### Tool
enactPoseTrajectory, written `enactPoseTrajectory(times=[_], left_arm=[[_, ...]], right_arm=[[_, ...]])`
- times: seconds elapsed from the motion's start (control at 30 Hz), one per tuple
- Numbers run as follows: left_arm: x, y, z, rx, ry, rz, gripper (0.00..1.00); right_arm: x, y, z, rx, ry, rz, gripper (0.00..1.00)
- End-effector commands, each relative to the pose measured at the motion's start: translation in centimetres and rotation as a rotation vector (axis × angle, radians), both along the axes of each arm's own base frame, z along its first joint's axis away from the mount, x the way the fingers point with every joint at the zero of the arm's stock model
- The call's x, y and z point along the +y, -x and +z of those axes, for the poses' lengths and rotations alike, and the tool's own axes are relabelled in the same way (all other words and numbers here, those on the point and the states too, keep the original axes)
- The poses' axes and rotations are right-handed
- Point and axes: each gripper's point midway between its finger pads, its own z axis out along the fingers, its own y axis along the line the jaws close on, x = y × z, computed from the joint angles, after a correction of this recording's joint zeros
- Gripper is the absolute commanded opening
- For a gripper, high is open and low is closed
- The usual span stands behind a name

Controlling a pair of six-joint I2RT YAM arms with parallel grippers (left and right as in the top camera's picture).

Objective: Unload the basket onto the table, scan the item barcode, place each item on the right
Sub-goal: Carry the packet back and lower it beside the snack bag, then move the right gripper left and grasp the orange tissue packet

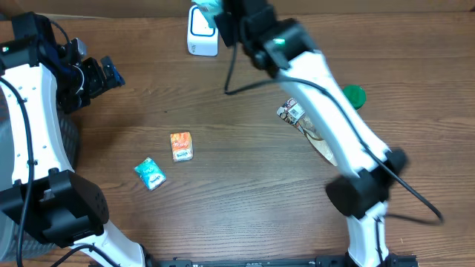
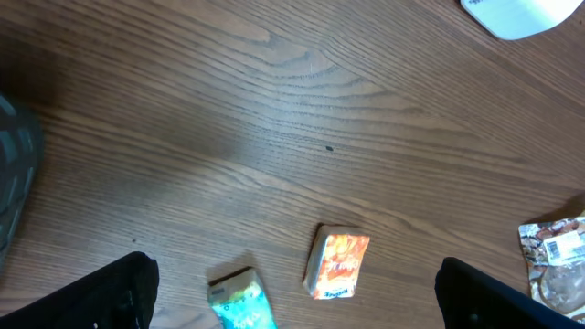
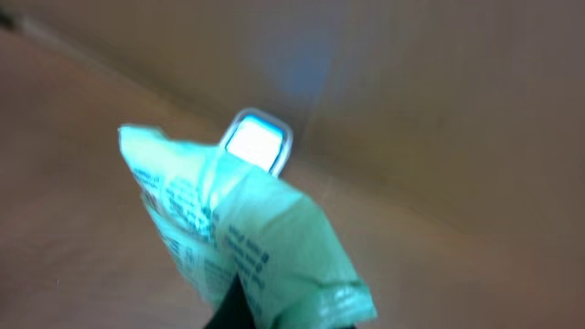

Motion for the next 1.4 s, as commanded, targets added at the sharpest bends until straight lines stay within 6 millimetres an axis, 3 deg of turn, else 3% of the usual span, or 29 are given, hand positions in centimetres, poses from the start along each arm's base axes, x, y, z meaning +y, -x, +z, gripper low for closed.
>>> enactPoseTrajectory(times=[0.0,0.1,0.2,0.4,0.43,0.57,0.6,0.63,0.67,0.7,0.73,0.83,1.0,1.1,1.2,1.37], left_arm=[[-0.2,-0.2,0.9,-0.024,0.003,0.004,1.00],[-0.2,-0.2,0.9,-0.024,0.003,0.004,1.00],[-0.2,-0.2,0.9,-0.024,0.003,0.004,1.00],[-0.2,-0.2,0.9,-0.024,0.003,0.004,1.00],[-0.2,-0.2,0.9,-0.024,0.003,0.004,1.00],[-0.2,-0.2,0.9,-0.024,0.003,0.004,1.00],[-0.2,-0.2,0.9,-0.024,0.003,0.004,1.00],[-0.2,-0.2,0.9,-0.024,0.003,0.004,1.00],[-0.2,-0.2,0.9,-0.024,0.003,0.004,1.00],[-0.2,-0.2,0.9,-0.024,0.003,0.004,0.99],[-0.2,-0.2,0.9,-0.024,0.003,0.004,1.00],[-0.2,-0.2,0.9,-0.024,0.003,0.004,0.99],[-0.2,-0.2,0.9,-0.024,0.003,0.004,1.00],[-0.2,-0.2,0.9,-0.024,0.003,0.004,1.00],[-0.2,-0.2,0.9,-0.024,0.003,0.004,1.00],[-0.2,-0.2,0.9,-0.024,0.003,0.004,1.00]], right_arm=[[-1.9,3.5,-1.7,0.260,-0.237,-0.230,0.04],[-6.4,6.9,-6.9,0.516,-0.140,-0.435,0.04],[-9.7,9.6,-10.7,0.694,-0.056,-0.605,0.04],[-13.1,12.3,-18.5,0.883,0.088,-0.734,0.04],[-13.9,13.0,-20.6,0.918,0.120,-0.752,0.04],[-16.9,15.5,-24.6,1.023,0.189,-0.825,0.05],[-17.3,15.8,-24.7,1.036,0.195,-0.835,0.08],[-17.8,16.1,-24.9,1.049,0.199,-0.846,0.17],[-18.1,16.3,-24.8,1.064,0.200,-0.853,0.29],[-18.2,16.3,-24.8,1.081,0.195,-0.831,0.53],[-18.2,16.2,-24.8,1.090,0.192,-0.803,0.61],[-18.3,15.7,-24.4,1.089,0.188,-0.758,0.66],[-16.9,13.6,-20.9,1.042,0.113,-0.670,0.66],[-12.8,11.9,-18.5,1.023,-0.039,-0.488,0.66],[-7.2,11.1,-17.3,1.021,-0.212,-0.276,0.64],[1.6,11.7,-18.1,0.975,-0.322,-0.084,0.59]])
